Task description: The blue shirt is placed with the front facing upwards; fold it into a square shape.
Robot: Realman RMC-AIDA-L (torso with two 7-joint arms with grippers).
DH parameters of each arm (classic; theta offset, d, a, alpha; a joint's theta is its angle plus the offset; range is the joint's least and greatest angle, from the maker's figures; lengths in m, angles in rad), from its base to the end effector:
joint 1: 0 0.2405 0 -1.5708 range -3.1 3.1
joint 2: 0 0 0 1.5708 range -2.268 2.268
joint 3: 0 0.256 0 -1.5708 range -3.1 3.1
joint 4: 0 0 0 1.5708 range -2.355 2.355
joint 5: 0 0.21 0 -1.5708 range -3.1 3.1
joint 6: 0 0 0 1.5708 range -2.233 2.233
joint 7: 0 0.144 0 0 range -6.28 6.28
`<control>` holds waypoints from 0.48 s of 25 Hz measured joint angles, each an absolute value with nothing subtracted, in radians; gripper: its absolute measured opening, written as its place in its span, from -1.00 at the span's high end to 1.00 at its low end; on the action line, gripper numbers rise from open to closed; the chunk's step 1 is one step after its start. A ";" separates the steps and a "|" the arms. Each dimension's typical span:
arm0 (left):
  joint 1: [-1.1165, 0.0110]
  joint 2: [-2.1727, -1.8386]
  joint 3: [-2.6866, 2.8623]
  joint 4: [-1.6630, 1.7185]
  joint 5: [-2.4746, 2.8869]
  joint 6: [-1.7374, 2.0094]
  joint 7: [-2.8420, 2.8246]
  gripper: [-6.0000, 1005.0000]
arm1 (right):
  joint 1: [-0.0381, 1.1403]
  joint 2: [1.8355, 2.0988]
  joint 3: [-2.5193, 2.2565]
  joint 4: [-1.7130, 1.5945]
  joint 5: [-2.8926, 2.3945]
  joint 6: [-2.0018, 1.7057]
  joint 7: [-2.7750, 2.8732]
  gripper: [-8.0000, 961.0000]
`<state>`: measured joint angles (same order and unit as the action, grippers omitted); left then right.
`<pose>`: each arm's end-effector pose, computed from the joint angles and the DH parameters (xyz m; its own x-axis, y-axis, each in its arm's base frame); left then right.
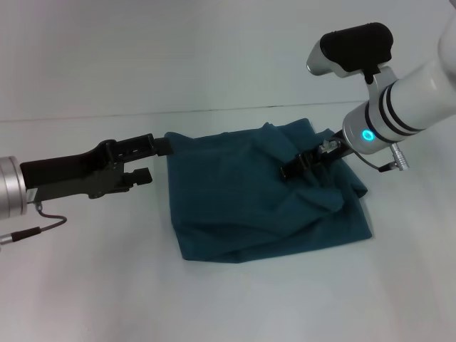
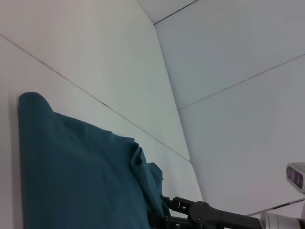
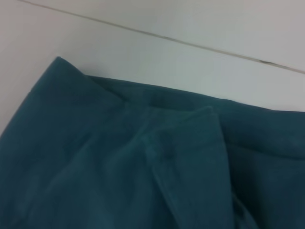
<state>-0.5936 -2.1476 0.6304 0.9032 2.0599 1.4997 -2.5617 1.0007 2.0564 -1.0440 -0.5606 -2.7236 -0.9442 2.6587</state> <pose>-0.2230 0.3673 0.0238 0.0330 0.8687 0.4943 0.9345 -0.2022 0.2930 0.1981 0.4592 -0.0286 0.5820 -0.8016 -0.1370 -0.7060 -0.4144 -0.5744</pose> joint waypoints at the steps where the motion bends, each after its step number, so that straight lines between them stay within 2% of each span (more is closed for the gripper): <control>1: -0.594 -2.148 0.630 0.903 2.060 1.499 -2.562 -0.83 | 1.000 2.057 -1.044 -0.558 -2.724 -0.937 2.659 -0.75; 12: -0.595 -2.149 0.631 0.899 2.042 1.497 -2.551 -0.83 | 0.999 2.059 -1.047 -0.557 -2.733 -0.930 2.673 -0.71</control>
<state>-0.5948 -2.1493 0.6305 0.8990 2.0418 1.4971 -2.5507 0.9990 2.0593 -1.0465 -0.5570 -2.7327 -0.9295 2.6730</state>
